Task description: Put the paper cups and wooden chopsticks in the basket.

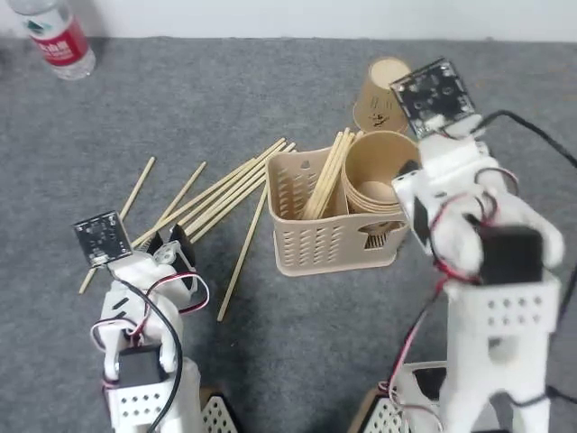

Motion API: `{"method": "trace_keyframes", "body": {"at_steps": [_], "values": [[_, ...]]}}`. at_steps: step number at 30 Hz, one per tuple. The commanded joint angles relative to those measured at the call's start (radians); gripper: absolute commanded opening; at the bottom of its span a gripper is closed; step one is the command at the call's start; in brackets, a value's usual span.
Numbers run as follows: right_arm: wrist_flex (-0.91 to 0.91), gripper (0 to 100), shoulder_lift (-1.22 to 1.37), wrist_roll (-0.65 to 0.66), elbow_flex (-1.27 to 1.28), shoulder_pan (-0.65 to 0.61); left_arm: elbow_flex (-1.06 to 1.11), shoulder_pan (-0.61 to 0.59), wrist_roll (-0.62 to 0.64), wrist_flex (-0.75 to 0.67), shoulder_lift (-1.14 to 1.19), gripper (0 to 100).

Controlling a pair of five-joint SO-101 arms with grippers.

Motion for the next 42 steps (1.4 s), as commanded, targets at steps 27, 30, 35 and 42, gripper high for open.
{"method": "trace_keyframes", "body": {"at_steps": [27, 30, 35, 42], "values": [[-0.016, 0.6, 0.522, -0.078, -0.247, 0.387, -0.004, 0.006, -0.008, 0.009, -0.015, 11], [0.010, 0.6, 0.510, -0.041, -0.267, 0.429, -0.004, 0.006, -0.008, 0.009, -0.015, 11], [0.050, 0.6, 0.501, 0.006, -0.269, 0.427, -0.004, 0.006, -0.008, 0.011, -0.015, 11], [0.101, 0.6, 0.499, 0.006, -0.394, 0.475, -0.004, 0.006, -0.008, 0.012, -0.015, 11]]}}
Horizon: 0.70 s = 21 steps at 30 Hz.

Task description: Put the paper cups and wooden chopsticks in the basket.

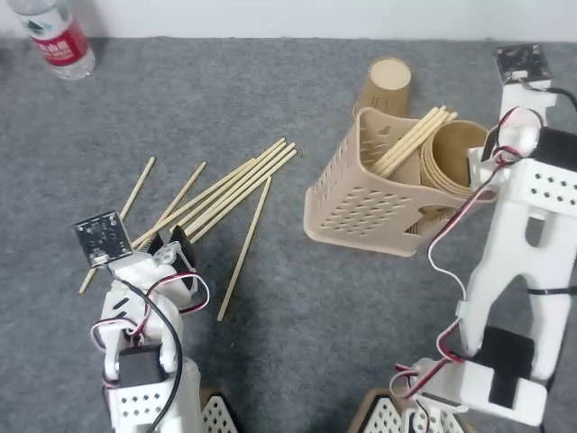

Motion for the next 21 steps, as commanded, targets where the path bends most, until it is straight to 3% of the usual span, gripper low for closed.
{"method": "trace_keyframes", "body": {"at_steps": [1, 18, 21], "values": [[0.044, 0.6, -0.035, 0.021, -0.149, 0.068, -0.004, 0.006, -0.008, 0.003, -0.015, 11], [0.107, 0.6, -0.002, 0.028, -0.173, 0.091, -0.004, 0.006, -0.008, 0.003, -0.015, 11], [0.116, 6.9, -0.004, 0.029, -0.173, 0.088, -0.004, 0.006, -0.008, 0.003, -0.015, 11]]}}
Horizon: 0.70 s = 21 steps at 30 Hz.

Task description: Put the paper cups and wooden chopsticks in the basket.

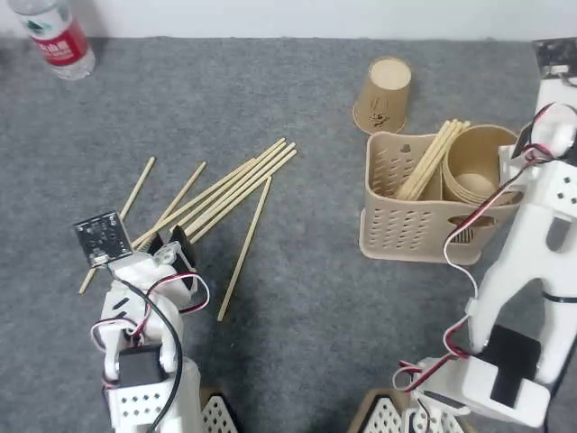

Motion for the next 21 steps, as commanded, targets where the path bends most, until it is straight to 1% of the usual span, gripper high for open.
{"method": "trace_keyframes", "body": {"at_steps": [1, 3, 4, 10, 14, 16, 17, 19, 20, 21], "values": [[0.022, 12.1, -0.008, 0.011, -0.040, 0.016, -0.004, 0.006, -0.008, 0.003, -0.015, 11], [0.035, 21.2, -0.025, 0.028, -0.043, 0.022, -0.004, 0.006, -0.008, 0.002, -0.015, 11], [0.036, 23.8, -0.039, 0.044, -0.044, 0.024, -0.004, 0.006, -0.008, 0.002, -0.015, 11], [0.022, 22.4, -0.209, 0.101, -0.048, 0.007, -0.004, 0.006, -0.008, 0.000, -0.017, 11], [-0.004, 22.1, -0.383, 0.097, -0.046, -0.030, -0.004, 0.005, -0.006, 0.000, -0.017, 11], [-0.005, 17.7, -0.470, 0.095, -0.041, -0.071, -0.004, 0.005, -0.005, 0.000, -0.017, 11], [-0.001, 12.8, -0.509, 0.095, -0.041, -0.108, -0.004, 0.005, -0.005, 0.000, -0.017, 11], [0.010, 0.0, -0.575, 0.095, -0.038, -0.211, -0.004, 0.005, -0.003, 0.000, -0.017, 12], [0.027, 0.9, -0.607, 0.095, -0.031, -0.262, -0.004, 0.005, -0.002, 0.002, -0.017, 12], [0.044, 4.1, -0.636, 0.094, -0.015, -0.309, -0.004, 0.006, 0.000, 0.002, -0.017, 12]]}}
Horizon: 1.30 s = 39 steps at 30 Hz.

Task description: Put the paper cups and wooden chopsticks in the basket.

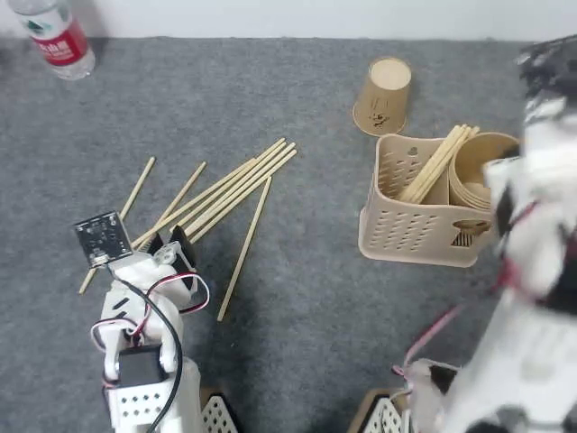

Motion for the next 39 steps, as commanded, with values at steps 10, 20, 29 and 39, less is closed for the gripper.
{"method": "trace_keyframes", "body": {"at_steps": [10, 20, 29, 39], "values": [[-0.251, 0.7, -0.217, -0.135, 0.353, -0.369, -0.004, 0.052, 0.000, 0.003, -0.017, 12], [-0.236, 9.1, -0.136, -0.227, 0.376, -0.206, -0.004, 0.058, -0.006, -0.003, -0.017, 12], [-0.105, 17.4, -0.087, -0.227, 0.344, -0.185, -0.004, 0.054, -0.006, 0.003, -0.017, 12], [0.010, 17.3, -0.062, -0.201, 0.264, -0.424, -0.004, 0.054, -0.006, 0.003, -0.017, 12]]}}
